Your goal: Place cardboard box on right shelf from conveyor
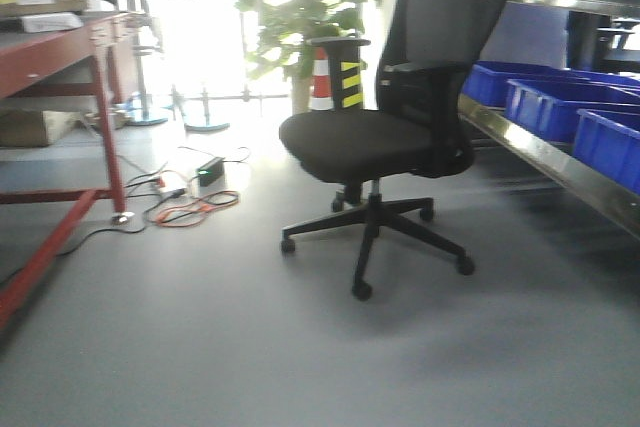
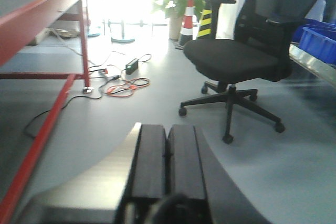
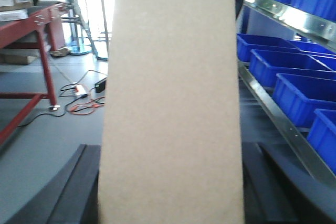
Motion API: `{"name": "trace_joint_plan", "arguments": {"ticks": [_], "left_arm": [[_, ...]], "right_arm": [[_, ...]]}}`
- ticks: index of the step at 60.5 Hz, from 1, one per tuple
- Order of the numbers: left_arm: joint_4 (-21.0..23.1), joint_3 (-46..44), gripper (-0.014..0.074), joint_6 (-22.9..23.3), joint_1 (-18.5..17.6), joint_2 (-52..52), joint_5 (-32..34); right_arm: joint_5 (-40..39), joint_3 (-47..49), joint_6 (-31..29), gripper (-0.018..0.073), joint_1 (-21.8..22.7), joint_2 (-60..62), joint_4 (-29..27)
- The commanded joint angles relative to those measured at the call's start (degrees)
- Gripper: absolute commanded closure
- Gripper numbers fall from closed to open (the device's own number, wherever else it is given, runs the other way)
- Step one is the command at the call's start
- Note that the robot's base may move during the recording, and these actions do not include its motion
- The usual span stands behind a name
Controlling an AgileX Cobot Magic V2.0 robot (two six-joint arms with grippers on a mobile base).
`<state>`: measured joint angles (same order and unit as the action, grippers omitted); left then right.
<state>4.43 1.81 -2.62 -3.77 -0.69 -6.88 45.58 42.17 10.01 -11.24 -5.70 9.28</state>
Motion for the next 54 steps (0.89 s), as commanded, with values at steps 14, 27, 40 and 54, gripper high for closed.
{"name": "trace_joint_plan", "arguments": {"ticks": [14, 27, 40, 54], "left_arm": [[0.3, 0.6, 0.0713, 0.0, -0.2, -0.9, 5.0], [0.3, 0.6, 0.0713, 0.0, -0.1, -0.9, 5.0], [0.3, 0.6, 0.0713, 0.0, -0.1, -0.9, 5.0], [0.3, 0.6, 0.0712, 0.0, -0.1, -0.9, 5.0]], "right_arm": [[-5.8, 1.5, -0.5, 0.0357, 0.4, -1.1, 0.8], [-5.8, 1.5, -0.5, 0.0357, 0.4, -1.1, 0.8], [-5.8, 1.5, -0.5, 0.0357, 0.4, -1.1, 0.8], [-5.8, 1.5, -0.5, 0.0357, 0.4, -1.1, 0.8]]}}
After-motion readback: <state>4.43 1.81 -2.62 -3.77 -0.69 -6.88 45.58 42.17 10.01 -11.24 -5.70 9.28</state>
